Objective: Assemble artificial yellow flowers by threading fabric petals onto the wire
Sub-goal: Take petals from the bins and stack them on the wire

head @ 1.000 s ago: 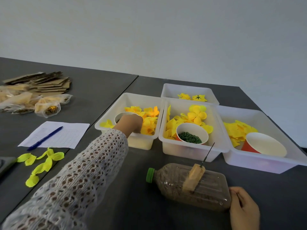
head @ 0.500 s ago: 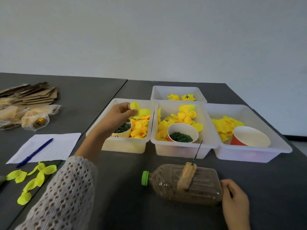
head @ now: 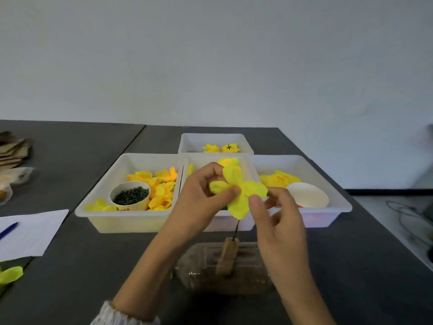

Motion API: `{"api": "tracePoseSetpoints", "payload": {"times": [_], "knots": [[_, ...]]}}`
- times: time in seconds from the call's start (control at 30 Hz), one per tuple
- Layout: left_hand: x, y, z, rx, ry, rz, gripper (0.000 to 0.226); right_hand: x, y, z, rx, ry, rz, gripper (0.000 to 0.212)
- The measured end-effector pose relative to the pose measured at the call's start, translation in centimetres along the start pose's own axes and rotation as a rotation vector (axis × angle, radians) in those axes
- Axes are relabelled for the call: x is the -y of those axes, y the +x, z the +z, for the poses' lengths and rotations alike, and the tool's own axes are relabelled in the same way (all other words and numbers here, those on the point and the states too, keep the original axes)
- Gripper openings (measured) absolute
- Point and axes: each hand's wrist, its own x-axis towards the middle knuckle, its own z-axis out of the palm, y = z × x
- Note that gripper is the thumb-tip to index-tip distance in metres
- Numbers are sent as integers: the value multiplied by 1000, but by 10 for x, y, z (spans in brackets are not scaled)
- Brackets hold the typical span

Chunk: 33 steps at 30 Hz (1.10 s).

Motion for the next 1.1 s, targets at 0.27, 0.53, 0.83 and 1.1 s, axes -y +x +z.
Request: {"api": "tracePoseSetpoints", "payload": {"times": [0.27, 0.53, 0.83, 1.1], "knots": [[-1, -11, 22, -53, -104, -109, 21, -1, 11, -12, 234, 336, 219, 12], [-2, -21, 32, -50, -395, -410, 54, -2, -6, -15, 264, 475, 161, 15], [-4, -27, 31, -56, -242, -405, 56, 0, -4, -34, 252, 313, 79, 28], [-13, -35, 29, 10, -79, -315, 56, -4, 6, -44, 369, 537, 274, 38]]}}
